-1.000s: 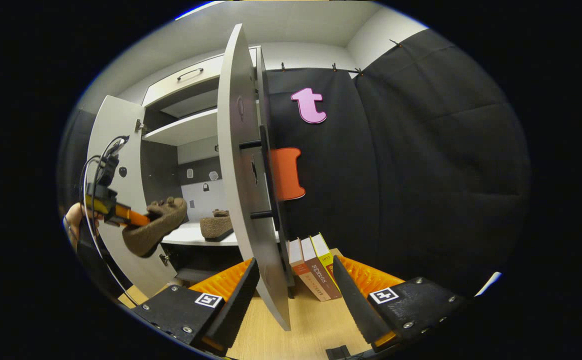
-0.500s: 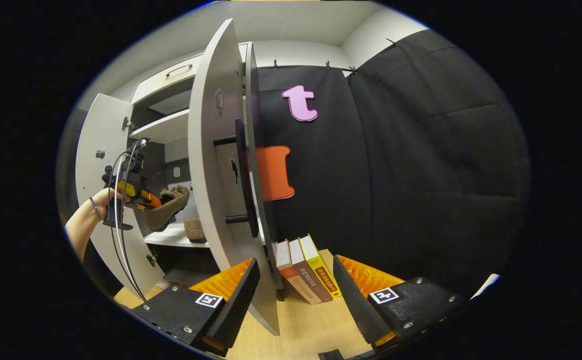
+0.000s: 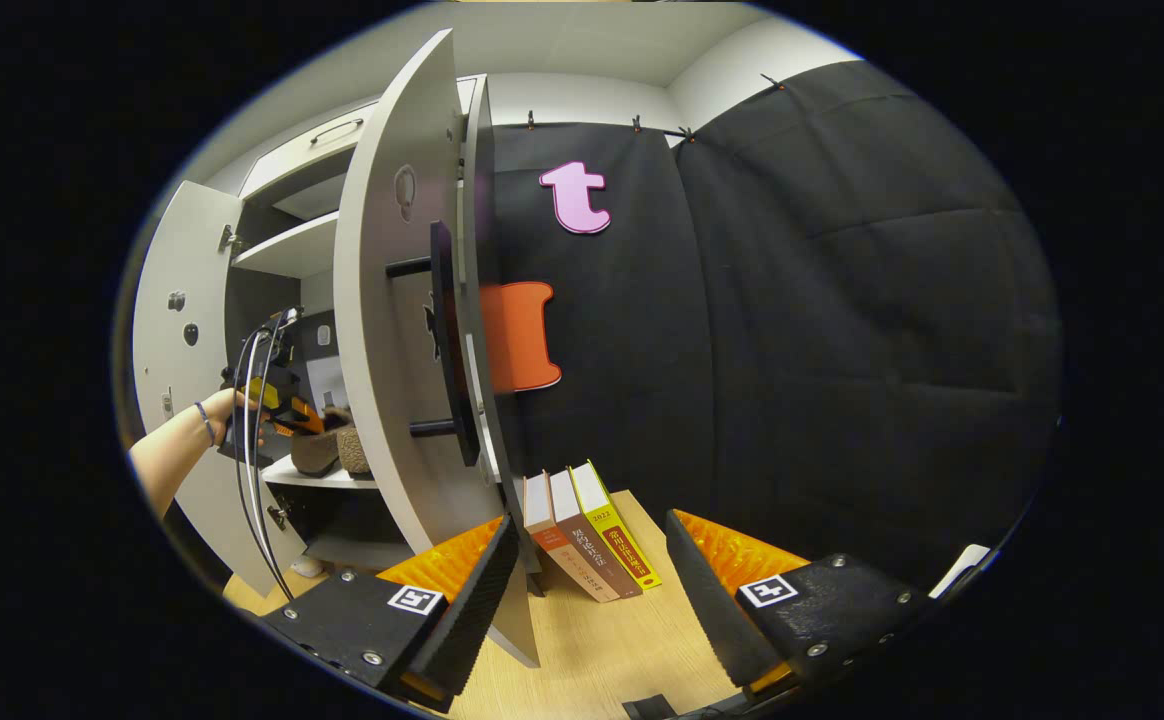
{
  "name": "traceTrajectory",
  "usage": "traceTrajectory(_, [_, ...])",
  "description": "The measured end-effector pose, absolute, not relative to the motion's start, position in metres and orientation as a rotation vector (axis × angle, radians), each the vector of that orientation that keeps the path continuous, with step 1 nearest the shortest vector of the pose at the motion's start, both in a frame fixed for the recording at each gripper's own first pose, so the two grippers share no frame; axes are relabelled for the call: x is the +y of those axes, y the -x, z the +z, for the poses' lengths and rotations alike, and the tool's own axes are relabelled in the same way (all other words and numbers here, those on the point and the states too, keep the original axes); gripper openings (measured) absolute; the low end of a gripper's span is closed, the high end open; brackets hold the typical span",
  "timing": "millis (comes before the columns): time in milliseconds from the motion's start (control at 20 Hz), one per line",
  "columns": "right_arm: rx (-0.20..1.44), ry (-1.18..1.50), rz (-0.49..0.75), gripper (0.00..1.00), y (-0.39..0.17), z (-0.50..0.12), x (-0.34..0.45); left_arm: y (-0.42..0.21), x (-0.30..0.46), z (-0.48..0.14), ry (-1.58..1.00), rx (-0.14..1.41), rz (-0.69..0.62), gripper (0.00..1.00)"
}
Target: Grab one shoe with the right hand and put it into the shoe cabinet, grab the other shoe with the left hand and put it into the shoe cabinet; then close the right door with the right hand and the left door with the left hand.
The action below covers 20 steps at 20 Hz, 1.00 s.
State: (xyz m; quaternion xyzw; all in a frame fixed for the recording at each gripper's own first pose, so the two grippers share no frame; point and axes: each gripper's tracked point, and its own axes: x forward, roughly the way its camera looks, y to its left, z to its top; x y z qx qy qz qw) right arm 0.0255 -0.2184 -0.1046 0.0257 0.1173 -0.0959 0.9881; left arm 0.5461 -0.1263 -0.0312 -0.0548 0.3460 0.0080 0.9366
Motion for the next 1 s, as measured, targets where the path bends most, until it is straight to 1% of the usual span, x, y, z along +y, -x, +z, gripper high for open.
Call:
traceTrajectory(50, [0.235,-0.051,-0.195,0.92,-0.024,-0.104,-0.219,-0.547,-0.121,-0.023,0.097,0.681,0.019,0.29])
traceTrajectory(100, [0.234,-0.05,-0.198,0.92,-0.024,-0.104,-0.218,-0.543,-0.124,-0.012,0.092,0.654,0.01,0.26])
traceTrajectory(150, [0.233,-0.05,-0.199,0.92,-0.023,-0.103,-0.218,-0.54,-0.123,0.001,0.079,0.626,0.009,0.34])
traceTrajectory(250, [0.229,-0.053,-0.195,0.92,-0.023,-0.1,-0.216,-0.526,-0.127,0.028,0.05,0.571,-0.018,0.68])
traceTrajectory(300, [0.227,-0.055,-0.188,0.93,-0.022,-0.099,-0.213,-0.519,-0.128,0.042,0.026,0.535,-0.03,0.76])
traceTrajectory(350, [0.222,-0.053,-0.182,0.92,-0.021,-0.097,-0.211,-0.512,-0.128,0.059,0.004,0.49,-0.036,0.72])
traceTrajectory(450, [0.213,-0.042,-0.176,0.92,-0.021,-0.092,-0.209,-0.485,-0.129,0.094,-0.022,0.4,-0.046,0.87])
traceTrajectory(500, [0.209,-0.035,-0.174,0.92,-0.02,-0.091,-0.209,-0.473,-0.129,0.107,-0.024,0.369,-0.055,0.86])
traceTrajectory(550, [0.207,-0.031,-0.171,0.92,-0.019,-0.09,-0.208,-0.459,-0.133,0.12,-0.022,0.338,-0.069,0.94])
traceTrajectory(750, [0.2,-0.015,-0.144,0.92,-0.023,-0.087,-0.204,-0.397,-0.134,0.164,0.01,0.239,-0.111,0.94])
traceTrajectory(900, [0.204,0.001,-0.115,0.92,-0.026,-0.089,-0.2,-0.349,-0.13,0.19,0.005,0.186,-0.142,0.99])
traceTrajectory(1000, [0.209,-0.002,-0.09,0.92,-0.03,-0.091,-0.196,-0.321,-0.121,0.207,-0.008,0.143,-0.129,0.96])
